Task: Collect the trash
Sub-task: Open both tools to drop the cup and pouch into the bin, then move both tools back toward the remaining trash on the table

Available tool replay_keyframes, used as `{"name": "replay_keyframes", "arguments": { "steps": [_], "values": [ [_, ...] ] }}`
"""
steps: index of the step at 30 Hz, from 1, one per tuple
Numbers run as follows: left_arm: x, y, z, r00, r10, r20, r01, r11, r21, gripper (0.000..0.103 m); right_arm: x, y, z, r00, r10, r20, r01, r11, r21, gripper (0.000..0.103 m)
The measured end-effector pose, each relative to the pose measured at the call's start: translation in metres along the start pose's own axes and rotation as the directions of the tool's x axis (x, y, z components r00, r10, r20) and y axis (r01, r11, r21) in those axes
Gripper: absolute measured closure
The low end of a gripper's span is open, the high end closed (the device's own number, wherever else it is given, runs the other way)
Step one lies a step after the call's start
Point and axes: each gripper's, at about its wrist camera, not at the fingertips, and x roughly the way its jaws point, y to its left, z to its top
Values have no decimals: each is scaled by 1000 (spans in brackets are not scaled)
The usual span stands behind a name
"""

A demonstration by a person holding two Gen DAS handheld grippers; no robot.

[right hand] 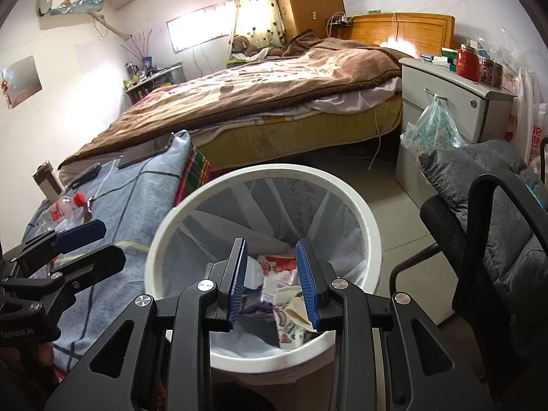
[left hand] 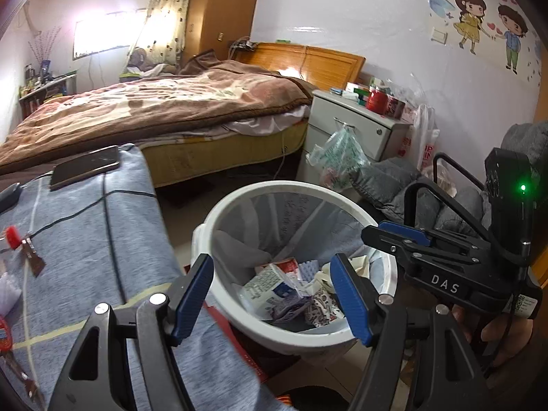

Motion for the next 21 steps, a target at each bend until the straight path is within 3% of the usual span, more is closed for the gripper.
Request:
{"name": "replay_keyframes", "arguments": {
  "steps": [21],
  "values": [
    [-73, 68, -26, 984, 158, 80, -150, 984, -95, 31, -8, 64, -4, 993, 107, 42, -104, 993, -63, 71]
  ]
}}
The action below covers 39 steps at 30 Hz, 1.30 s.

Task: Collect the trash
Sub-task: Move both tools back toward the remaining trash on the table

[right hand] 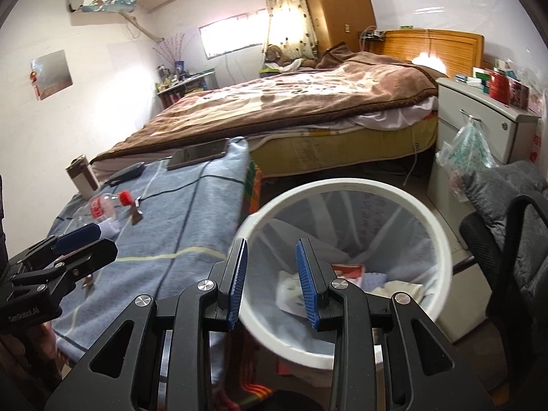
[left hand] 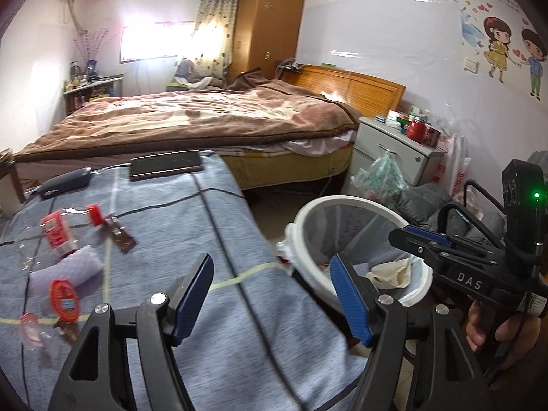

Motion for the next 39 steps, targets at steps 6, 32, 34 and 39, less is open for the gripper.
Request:
{"name": "replay_keyframes", "arguments": {
  "steps": [6, 32, 34, 39],
  "values": [
    [-17, 35, -7, 998, 58, 17, -57, 997, -50, 31, 6, 30, 0, 999, 53, -3, -54, 998, -33, 71],
    [-83, 174, -65, 958, 284, -32, -284, 932, -224, 30, 48, 160, -24, 964, 236, -125, -258, 943, -212, 71],
    [-79, 180, -69, 957, 285, -51, -289, 930, -229, 30, 49, 166, -28, 961, 243, -134, -267, 939, -215, 71],
    [-64, 190, -73, 959, 267, -91, -281, 931, -232, 30, 56, 180, -35, 956, 245, -162, -278, 934, -224, 71]
  ]
}}
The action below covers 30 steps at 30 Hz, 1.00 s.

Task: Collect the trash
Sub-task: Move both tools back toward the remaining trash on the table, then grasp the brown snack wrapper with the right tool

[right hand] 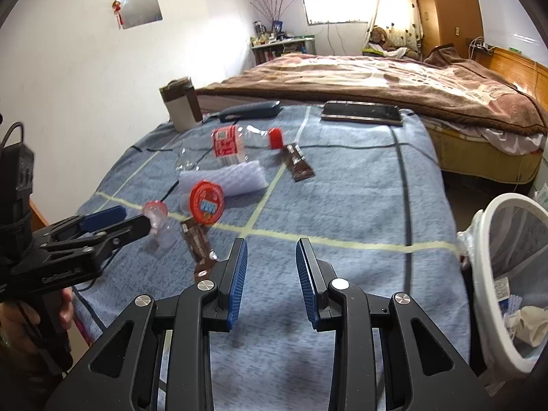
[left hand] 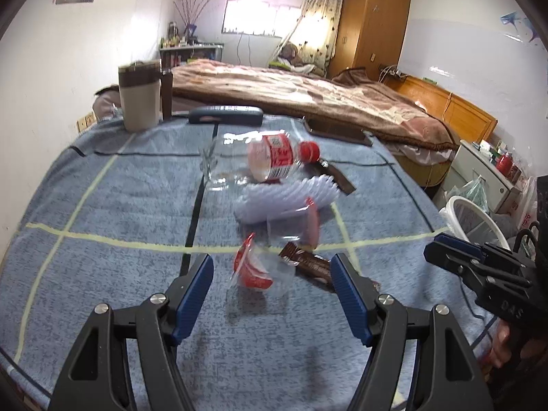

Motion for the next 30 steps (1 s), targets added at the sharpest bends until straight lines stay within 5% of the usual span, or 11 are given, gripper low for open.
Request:
{"name": "replay_keyframes", "arguments": {
  "steps": [12, 17, 25, 30],
  "values": [
    [1, 35, 3, 999, 41, 5, -40, 999, -27, 30, 38, 44, 1, 993, 69, -99, -79, 992, -97, 71],
    [0, 47, 4, 1000, 23, 2, -23, 998, -51, 30, 55, 58, 4, 988, 59, -143, -80, 986, -149, 59],
    [1, 52, 5, 1000, 0, -5, 0, 998, -60, 30, 60, 58, 4, 982, 49, -183, -75, 987, -139, 59],
    [4, 45, 6, 1000, -17, -11, 16, 999, -50, 30, 59, 57, 1, 983, 33, -181, -59, 989, -138, 77]
  ]
}}
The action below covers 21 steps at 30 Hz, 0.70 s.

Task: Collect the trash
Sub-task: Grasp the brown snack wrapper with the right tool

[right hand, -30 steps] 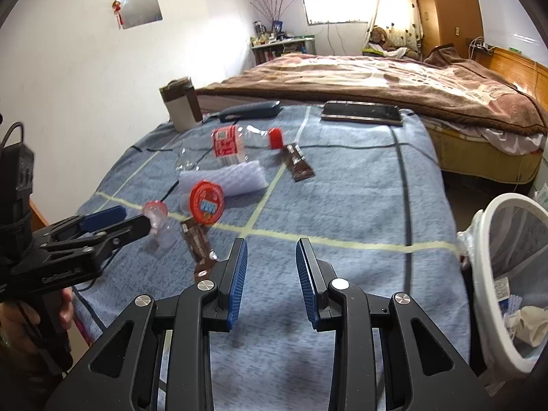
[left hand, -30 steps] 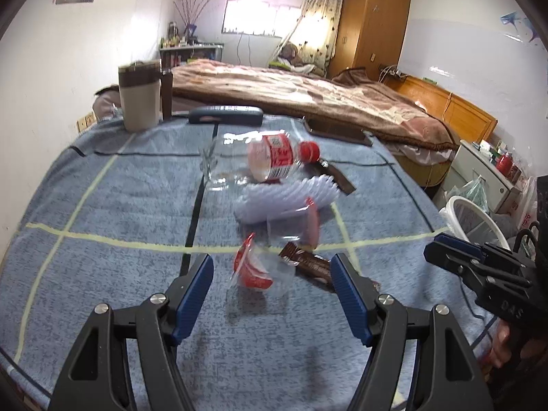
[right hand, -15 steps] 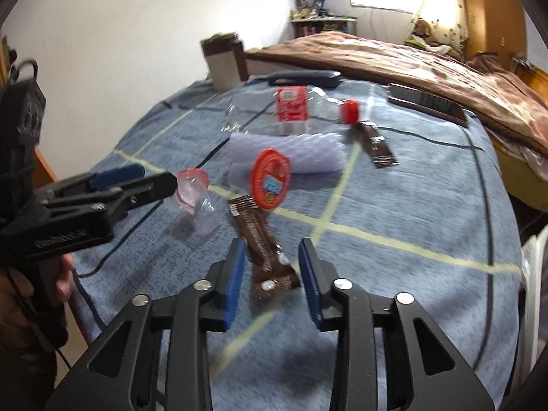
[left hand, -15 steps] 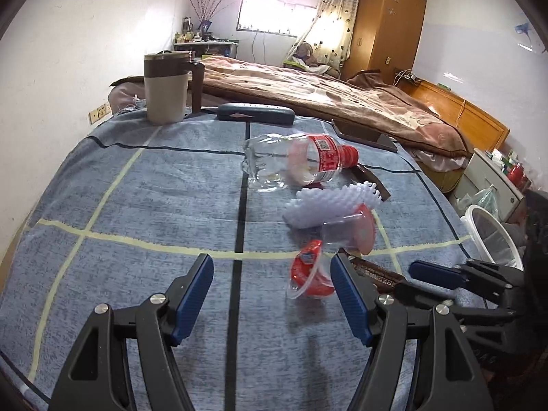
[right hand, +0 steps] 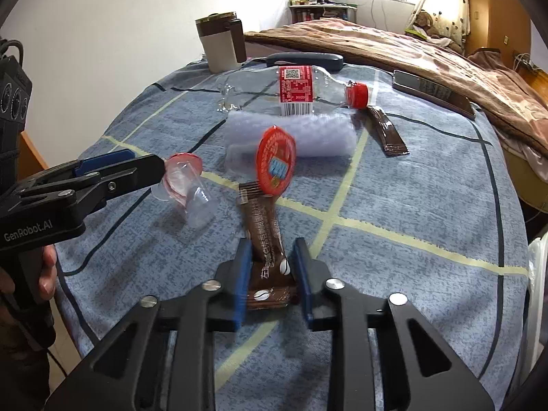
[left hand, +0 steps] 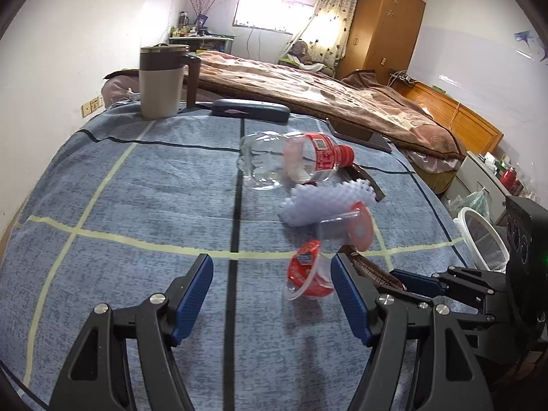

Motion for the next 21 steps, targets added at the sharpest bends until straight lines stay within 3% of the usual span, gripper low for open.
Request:
{"name": "replay_keyframes", "arguments": {
  "steps": [9, 21],
  "values": [
    [13, -16, 1, 999, -29, -32, 29, 1000, -1, 29, -7, -2, -9, 999, -32, 15, 32, 999, 10, 78],
    [32, -32, -2, 998, 6, -66, -6, 1000, 4, 29, -17, -19, -18, 997, -65, 33, 62, 994, 90, 78]
  ]
}}
